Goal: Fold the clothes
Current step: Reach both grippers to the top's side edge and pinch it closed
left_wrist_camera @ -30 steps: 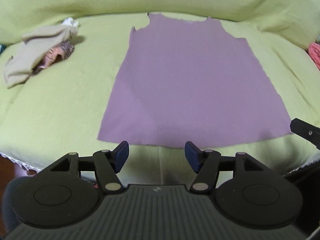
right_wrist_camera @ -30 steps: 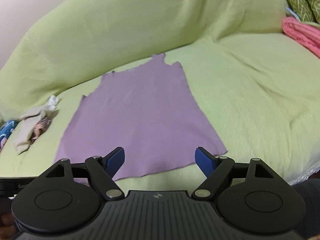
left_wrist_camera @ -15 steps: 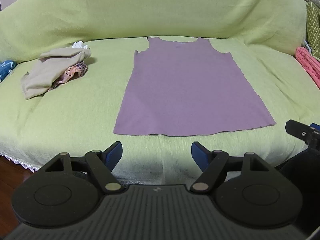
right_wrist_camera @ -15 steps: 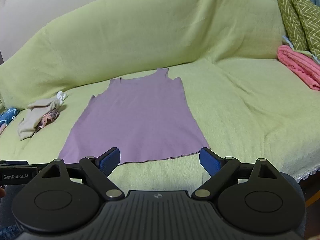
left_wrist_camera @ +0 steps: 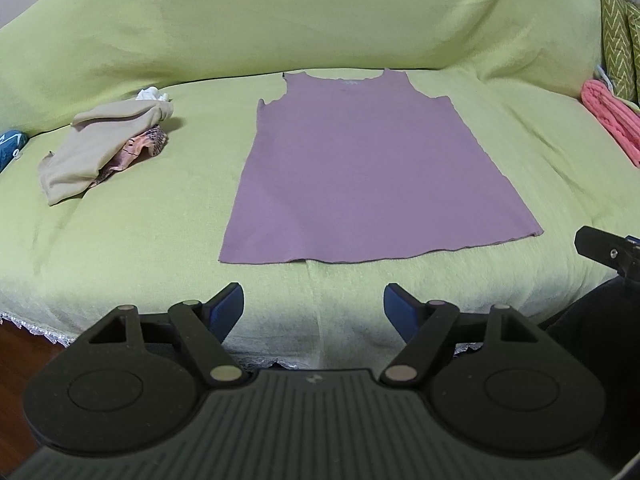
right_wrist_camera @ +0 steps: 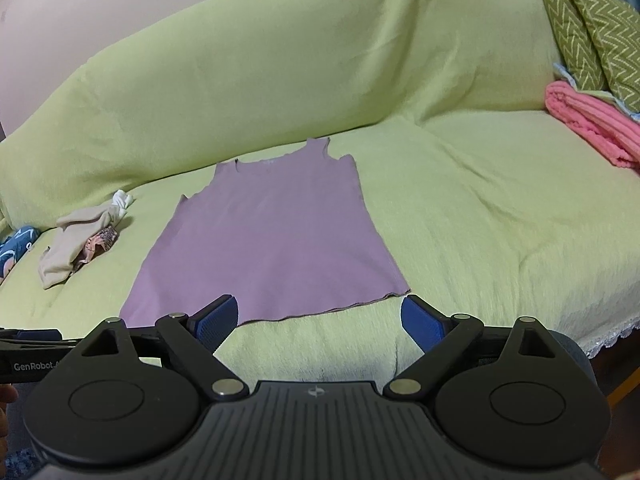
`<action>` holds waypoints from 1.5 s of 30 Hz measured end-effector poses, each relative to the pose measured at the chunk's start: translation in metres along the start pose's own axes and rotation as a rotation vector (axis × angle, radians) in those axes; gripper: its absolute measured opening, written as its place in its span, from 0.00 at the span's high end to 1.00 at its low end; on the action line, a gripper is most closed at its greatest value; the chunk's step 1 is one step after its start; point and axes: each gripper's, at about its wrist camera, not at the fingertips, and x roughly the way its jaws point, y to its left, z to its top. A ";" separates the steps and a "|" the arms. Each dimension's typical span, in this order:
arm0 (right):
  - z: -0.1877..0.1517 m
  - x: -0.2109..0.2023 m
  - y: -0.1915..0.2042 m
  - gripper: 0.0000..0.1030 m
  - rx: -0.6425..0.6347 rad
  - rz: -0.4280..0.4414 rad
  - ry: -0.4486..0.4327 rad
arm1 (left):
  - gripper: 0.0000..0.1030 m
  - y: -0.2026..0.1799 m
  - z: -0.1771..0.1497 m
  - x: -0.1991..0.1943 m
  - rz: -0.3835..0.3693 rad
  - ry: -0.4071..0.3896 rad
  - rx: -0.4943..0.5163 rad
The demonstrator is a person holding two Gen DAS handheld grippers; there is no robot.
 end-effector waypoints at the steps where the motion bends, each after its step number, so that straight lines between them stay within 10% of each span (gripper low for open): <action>1: 0.000 0.002 -0.001 0.11 0.002 0.000 0.005 | 0.26 0.000 0.001 0.002 -0.002 0.005 0.000; 14: 0.022 0.083 -0.018 0.10 -0.018 0.041 0.168 | 0.26 0.023 0.020 0.068 -0.097 0.050 0.033; 27: 0.193 0.282 -0.056 0.12 -0.161 0.287 0.105 | 0.27 0.085 0.222 0.233 -0.193 -0.148 0.281; 35: 0.283 0.426 -0.061 0.64 -0.205 0.334 0.125 | 0.68 0.098 0.339 0.371 -0.313 -0.113 0.295; 45: 0.318 0.520 -0.054 0.66 -0.292 0.421 0.186 | 0.69 0.108 0.374 0.459 -0.462 -0.061 0.297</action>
